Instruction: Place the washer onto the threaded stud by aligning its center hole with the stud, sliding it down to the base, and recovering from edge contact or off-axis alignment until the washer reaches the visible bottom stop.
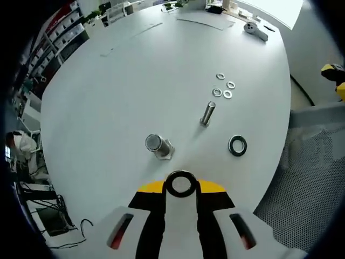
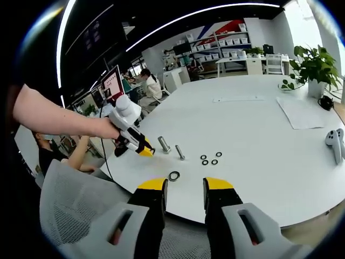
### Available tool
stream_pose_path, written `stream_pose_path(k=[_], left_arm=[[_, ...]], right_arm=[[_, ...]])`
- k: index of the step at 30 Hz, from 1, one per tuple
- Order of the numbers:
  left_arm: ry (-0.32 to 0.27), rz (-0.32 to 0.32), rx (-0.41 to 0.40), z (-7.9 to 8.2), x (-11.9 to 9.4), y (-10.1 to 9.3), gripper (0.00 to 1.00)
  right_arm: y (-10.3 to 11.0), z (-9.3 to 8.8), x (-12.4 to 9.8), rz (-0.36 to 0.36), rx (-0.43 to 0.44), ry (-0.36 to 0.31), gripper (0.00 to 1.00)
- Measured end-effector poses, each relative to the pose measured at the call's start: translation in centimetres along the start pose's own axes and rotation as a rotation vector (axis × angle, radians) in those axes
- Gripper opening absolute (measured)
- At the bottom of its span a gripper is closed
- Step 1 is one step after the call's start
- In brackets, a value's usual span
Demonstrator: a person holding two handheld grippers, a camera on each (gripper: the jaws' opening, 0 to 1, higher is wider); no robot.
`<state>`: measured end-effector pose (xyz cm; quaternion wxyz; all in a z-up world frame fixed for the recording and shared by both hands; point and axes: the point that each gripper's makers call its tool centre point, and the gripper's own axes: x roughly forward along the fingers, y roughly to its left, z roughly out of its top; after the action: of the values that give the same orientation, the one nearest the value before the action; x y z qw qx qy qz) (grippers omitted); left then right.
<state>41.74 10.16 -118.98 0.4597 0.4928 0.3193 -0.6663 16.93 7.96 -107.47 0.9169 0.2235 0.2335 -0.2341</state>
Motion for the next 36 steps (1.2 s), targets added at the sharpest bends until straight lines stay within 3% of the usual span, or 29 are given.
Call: stream_pose_path(k=[6,21,36], left_arm=[[-0.026,0.012,0.036,1.9,-1.5,0.2,0.19],[-0.05,0.034,0.073,4.5,-1.9,2.4,0.19],[-0.017,0.036,0.092,4.4,-0.2,3.2,0.19]], right_arm=[[-0.1,0.0,-0.1,-0.002,0.002,-0.002,0.29],[-0.4,0.1,-0.2,-0.009,0.004,-0.005,0.29],[-0.5,0.1,-0.2,-0.018,0.011,-0.007,0.29]])
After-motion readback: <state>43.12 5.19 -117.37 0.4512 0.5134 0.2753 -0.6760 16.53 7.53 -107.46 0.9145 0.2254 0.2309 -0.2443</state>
